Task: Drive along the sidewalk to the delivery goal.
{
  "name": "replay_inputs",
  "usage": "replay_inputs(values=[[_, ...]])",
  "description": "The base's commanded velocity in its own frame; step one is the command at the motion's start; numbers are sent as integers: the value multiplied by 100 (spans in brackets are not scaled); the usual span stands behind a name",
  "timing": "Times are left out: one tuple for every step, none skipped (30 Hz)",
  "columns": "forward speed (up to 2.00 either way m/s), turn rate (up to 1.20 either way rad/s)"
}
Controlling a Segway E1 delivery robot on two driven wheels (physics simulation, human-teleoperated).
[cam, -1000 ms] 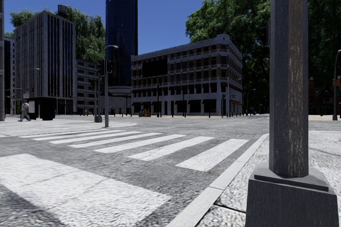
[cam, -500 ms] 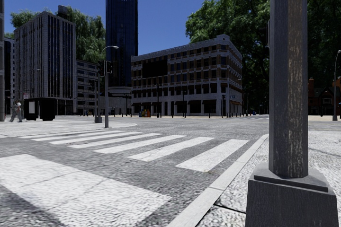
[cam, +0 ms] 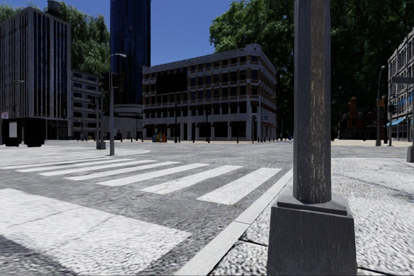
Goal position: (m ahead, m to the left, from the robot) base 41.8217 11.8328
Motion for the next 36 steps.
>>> replay_inputs(values=[[-108,-59],[-108,-60],[-108,-60],[-108,-60],[-108,-60],[-108,-60],[-109,-61],[-109,-61],[-109,-62],[-109,-63],[-109,-64],[-109,-64],[-109,-64],[-109,-64],[-109,-64],[-109,-64],[-109,-64],[-109,-66],[-109,-69],[-109,-69],[-109,-71],[-109,-72],[-99,-73],[-99,-73],[-57,-28],[0,-4],[0,0],[0,0],[0,0],[0,0],[0,0],[0,0],[0,0],[0,0],[0,0],[0,0]])
